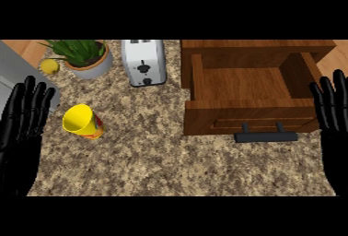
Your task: Pick up the cup, place it into the drawer and close the drawer
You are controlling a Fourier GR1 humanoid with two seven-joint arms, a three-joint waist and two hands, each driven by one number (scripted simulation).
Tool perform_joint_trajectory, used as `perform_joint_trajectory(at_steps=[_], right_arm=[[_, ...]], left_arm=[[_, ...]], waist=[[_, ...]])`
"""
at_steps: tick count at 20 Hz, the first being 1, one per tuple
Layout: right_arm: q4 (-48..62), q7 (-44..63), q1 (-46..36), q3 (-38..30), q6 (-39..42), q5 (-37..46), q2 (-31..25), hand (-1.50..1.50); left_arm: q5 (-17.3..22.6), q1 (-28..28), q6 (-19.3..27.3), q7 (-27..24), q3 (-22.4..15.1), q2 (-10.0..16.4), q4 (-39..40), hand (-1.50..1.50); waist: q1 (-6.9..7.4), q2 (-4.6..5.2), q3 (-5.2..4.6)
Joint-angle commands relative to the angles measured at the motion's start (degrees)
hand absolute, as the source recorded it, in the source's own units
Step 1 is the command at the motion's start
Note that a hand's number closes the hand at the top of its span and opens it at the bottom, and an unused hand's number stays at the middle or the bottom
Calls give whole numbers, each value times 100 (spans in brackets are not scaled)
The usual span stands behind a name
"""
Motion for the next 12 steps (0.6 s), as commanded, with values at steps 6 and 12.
perform_joint_trajectory(at_steps=[6,12], right_arm=[[-187,-130,-115,-121,311,-277,-148,-150],[634,131,-175,59,905,-413,-466,-150]], left_arm=[[2083,-1145,-1406,-355,1469,1022,1173,-150],[2883,-1165,-1343,184,1791,788,2712,-150]], waist=[[106,44,57],[124,60,58]])
